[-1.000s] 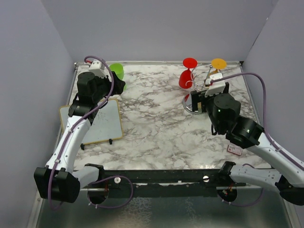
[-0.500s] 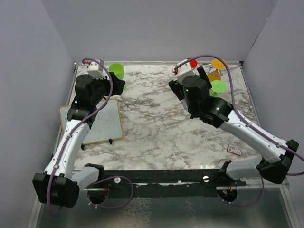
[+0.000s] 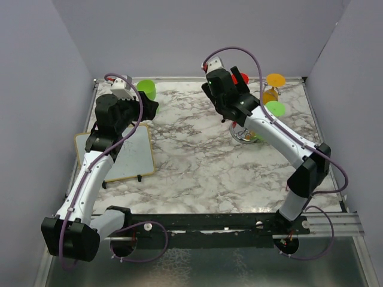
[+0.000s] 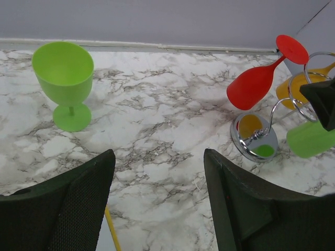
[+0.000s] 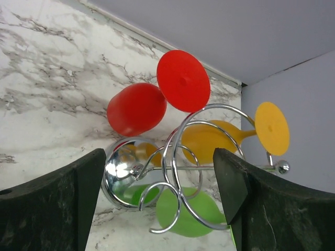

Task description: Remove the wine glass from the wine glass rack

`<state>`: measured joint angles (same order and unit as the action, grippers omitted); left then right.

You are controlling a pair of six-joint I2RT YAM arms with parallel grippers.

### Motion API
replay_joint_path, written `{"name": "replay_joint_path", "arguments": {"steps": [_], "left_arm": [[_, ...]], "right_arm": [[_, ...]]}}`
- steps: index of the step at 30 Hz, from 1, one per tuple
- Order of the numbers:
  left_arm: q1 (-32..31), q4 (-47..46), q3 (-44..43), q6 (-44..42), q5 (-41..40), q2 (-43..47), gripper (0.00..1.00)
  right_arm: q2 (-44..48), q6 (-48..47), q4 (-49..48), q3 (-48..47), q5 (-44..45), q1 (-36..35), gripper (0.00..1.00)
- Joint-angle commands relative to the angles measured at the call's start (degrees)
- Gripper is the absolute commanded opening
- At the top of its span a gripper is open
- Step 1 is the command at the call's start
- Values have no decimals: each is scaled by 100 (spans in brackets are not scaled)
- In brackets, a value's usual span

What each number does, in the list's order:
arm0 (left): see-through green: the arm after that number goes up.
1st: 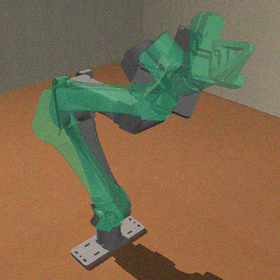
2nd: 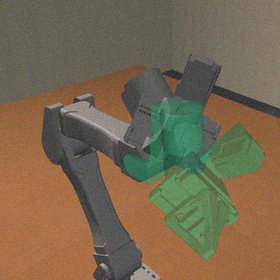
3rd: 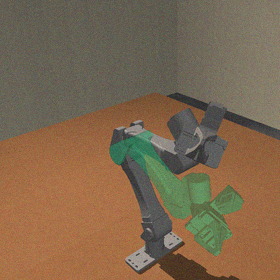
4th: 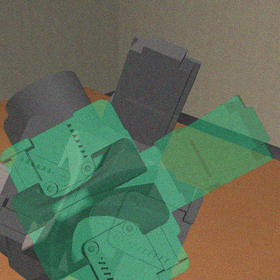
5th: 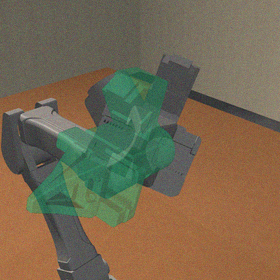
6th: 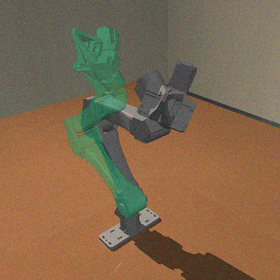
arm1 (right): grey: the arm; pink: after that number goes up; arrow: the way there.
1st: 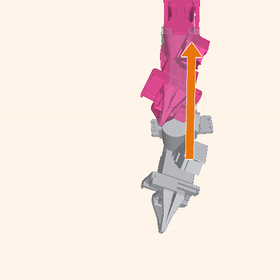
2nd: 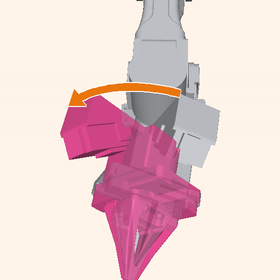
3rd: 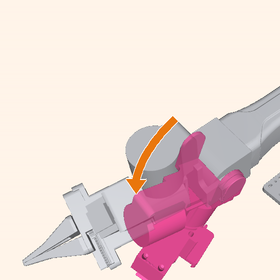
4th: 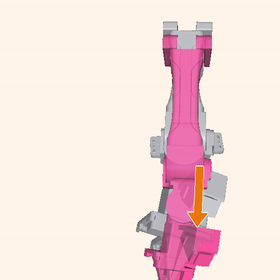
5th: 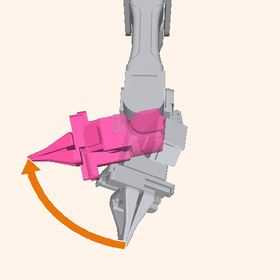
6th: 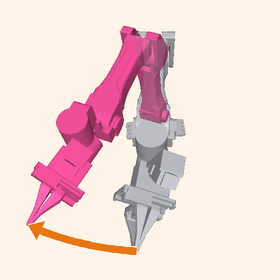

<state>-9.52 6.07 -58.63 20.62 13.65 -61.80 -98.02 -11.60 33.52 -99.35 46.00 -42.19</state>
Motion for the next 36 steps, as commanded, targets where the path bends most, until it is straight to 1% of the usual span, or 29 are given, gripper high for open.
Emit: {"name": "replay_joint_path", "arguments": {"steps": [1, 3, 10, 14, 20, 26, 32, 36], "left_arm": [[-24, -160, 70, -76, -7, 124, 71], [-23, -163, 63, -80, -3, 115, 71], [-26, -142, 43, -85, 17, 87, 71], [-24, -141, 35, -85, 50, 80, 73], [-24, -129, 27, -93, 67, 93, 74], [-24, -118, 18, -120, 54, 113, 76], [-24, -104, 14, -129, 50, 114, 78], [-24, -98, 8, -136, 39, 121, 79]], "right_arm": [[-472, -129, 140, -466, -112, 182, 83], [-670, -313, 32, -604, -87, 247, 79], [-1228, -1164, -663, -877, 175, 433, 71], [-1521, -1472, -901, -1118, 253, 447, 66], [-1820, -1595, -928, -1389, 337, 499, 62], [-1980, -1652, -988, -1420, 441, 567, 61], [-2069, -1644, -1008, -1403, 435, 641, 54], [-2081, -1655, -1071, -1358, 425, 677, 49]]}}
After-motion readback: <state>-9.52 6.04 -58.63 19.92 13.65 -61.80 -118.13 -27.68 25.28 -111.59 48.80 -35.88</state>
